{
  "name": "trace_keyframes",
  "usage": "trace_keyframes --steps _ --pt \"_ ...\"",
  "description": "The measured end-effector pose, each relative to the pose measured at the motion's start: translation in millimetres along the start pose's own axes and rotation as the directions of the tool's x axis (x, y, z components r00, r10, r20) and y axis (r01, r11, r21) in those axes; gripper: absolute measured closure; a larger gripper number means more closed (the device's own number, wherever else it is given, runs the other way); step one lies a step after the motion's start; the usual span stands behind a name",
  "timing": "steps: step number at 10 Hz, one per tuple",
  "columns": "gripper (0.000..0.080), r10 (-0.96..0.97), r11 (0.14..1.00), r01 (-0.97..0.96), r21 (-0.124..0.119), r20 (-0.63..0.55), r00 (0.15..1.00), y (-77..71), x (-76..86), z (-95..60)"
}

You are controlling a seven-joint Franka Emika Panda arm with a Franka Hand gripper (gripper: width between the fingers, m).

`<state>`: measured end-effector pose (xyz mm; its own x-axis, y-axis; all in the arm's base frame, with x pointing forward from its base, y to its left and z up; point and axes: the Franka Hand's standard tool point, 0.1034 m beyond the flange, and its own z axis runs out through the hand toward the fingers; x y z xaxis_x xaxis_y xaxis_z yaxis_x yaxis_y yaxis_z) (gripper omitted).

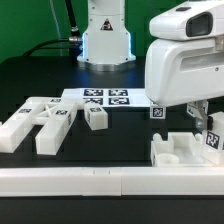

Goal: Assemble chair

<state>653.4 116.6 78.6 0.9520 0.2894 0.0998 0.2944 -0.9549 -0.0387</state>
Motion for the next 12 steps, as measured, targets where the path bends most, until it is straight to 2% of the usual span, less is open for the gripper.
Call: trace_keyframes --steps 3,4,6,8,12 --pt "0.0512 0.082 0.997 -0.082 0.004 -0.001 0.997 3.7 -0.7 0.0" --pt "0.0512 0.249 0.969 -0.249 0.008 -0.001 0.969 2.5 -0.5 0.2" --pt "0.0512 0.512 0.859 -0.512 0.012 0.004 0.859 1.2 -0.2 0.6" --pt "0.0511 0.661 0.750 -0.661 0.011 0.006 0.750 2.0 0.1 0.7" --pt "0.0509 0.844 0.537 -0.844 0.009 0.008 0.537 3.0 0.4 0.7"
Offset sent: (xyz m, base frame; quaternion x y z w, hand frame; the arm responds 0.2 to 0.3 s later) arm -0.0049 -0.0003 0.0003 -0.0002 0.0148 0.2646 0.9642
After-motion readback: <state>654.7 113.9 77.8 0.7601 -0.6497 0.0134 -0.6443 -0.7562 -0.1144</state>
